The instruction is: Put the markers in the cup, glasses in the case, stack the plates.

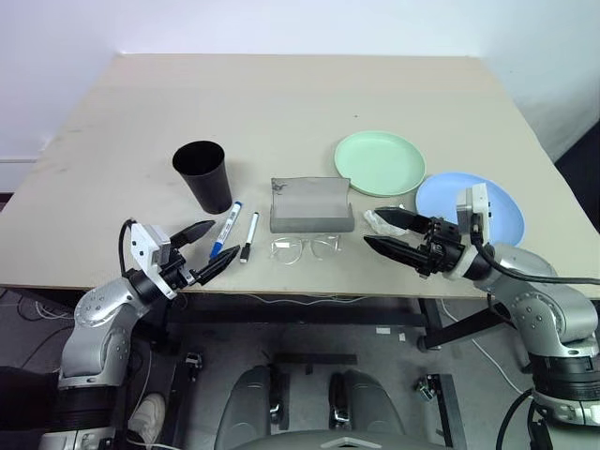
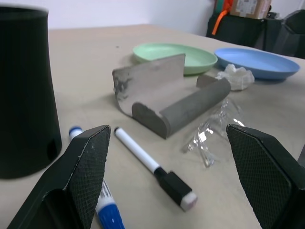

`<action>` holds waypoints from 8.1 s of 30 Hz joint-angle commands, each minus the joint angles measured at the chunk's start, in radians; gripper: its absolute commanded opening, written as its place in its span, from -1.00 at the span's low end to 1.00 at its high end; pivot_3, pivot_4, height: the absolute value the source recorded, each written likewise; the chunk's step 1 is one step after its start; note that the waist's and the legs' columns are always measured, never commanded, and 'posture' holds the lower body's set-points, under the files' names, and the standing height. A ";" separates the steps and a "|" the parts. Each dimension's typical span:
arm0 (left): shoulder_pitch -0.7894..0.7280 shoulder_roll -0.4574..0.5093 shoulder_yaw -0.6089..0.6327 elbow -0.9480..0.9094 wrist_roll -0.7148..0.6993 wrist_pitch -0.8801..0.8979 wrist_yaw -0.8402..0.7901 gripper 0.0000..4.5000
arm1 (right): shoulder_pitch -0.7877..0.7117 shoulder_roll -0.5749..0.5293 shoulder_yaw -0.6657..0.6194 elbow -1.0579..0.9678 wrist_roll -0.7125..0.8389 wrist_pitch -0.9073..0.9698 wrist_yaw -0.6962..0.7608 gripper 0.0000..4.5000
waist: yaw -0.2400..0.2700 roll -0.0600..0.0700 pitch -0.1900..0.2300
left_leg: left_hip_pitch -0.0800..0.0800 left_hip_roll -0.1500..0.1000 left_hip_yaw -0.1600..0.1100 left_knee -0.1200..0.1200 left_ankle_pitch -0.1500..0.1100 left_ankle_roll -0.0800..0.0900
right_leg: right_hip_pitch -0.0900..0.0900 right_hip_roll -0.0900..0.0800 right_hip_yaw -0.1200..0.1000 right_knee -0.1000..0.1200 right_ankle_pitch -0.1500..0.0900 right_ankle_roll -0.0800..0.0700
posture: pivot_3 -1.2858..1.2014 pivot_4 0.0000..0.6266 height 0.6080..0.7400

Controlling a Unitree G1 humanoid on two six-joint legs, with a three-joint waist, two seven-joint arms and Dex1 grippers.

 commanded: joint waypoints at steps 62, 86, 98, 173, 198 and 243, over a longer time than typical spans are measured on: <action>-0.202 -0.124 -0.149 0.121 0.100 -0.083 -0.042 0.82 | -0.242 -0.350 0.202 0.335 -0.417 0.349 -0.086 -0.94 | -0.005 0.000 0.000 | -0.007 0.003 0.000 0.010 0.001 0.005 | -0.001 0.003 0.000 0.005 0.002 0.004 | 0.03 -0.52 0.54; -0.206 -0.089 -0.126 0.049 0.072 -0.006 -0.022 0.82 | -0.492 -0.240 -0.016 0.317 -0.344 0.354 -0.207 -0.99 | -0.004 0.000 0.000 | -0.014 0.004 0.000 0.012 0.001 0.005 | -0.007 0.005 0.000 0.005 0.004 0.002 | 0.03 -0.52 0.54; -0.197 -0.089 -0.119 0.032 0.088 -0.013 0.002 0.82 | -0.734 0.043 0.239 0.684 -0.571 -0.179 -0.192 -0.99 | -0.007 0.001 0.000 | -0.015 0.005 0.006 0.016 0.003 0.005 | -0.014 0.007 0.003 0.016 0.005 0.003 | 0.03 -0.52 0.54; -0.185 -0.068 -0.110 0.005 0.093 -0.012 0.024 0.82 | -0.378 -0.101 0.201 0.482 -0.531 0.163 -0.038 0.14 | -0.004 0.001 0.001 | -0.015 0.007 0.008 0.015 0.007 0.003 | -0.017 0.007 0.005 0.019 0.006 0.001 | 0.03 -0.52 0.54; -0.215 -0.058 -0.115 -0.089 0.086 0.082 0.096 0.82 | -0.898 0.155 0.144 1.191 -0.632 -0.252 -0.315 -0.98 | -0.007 0.001 0.001 | -0.015 0.007 0.011 0.015 0.012 0.000 | -0.018 0.008 0.006 0.020 0.007 0.001 | 0.03 -0.52 0.54; 0.043 0.197 0.075 -0.117 -0.081 0.238 -0.116 0.82 | -0.682 0.105 0.402 0.435 -0.419 0.242 0.224 0.45 | -0.012 0.001 0.001 | -0.014 0.009 0.018 0.012 0.007 0.002 | -0.024 0.005 0.016 0.019 0.009 -0.005 | 0.03 -0.52 0.54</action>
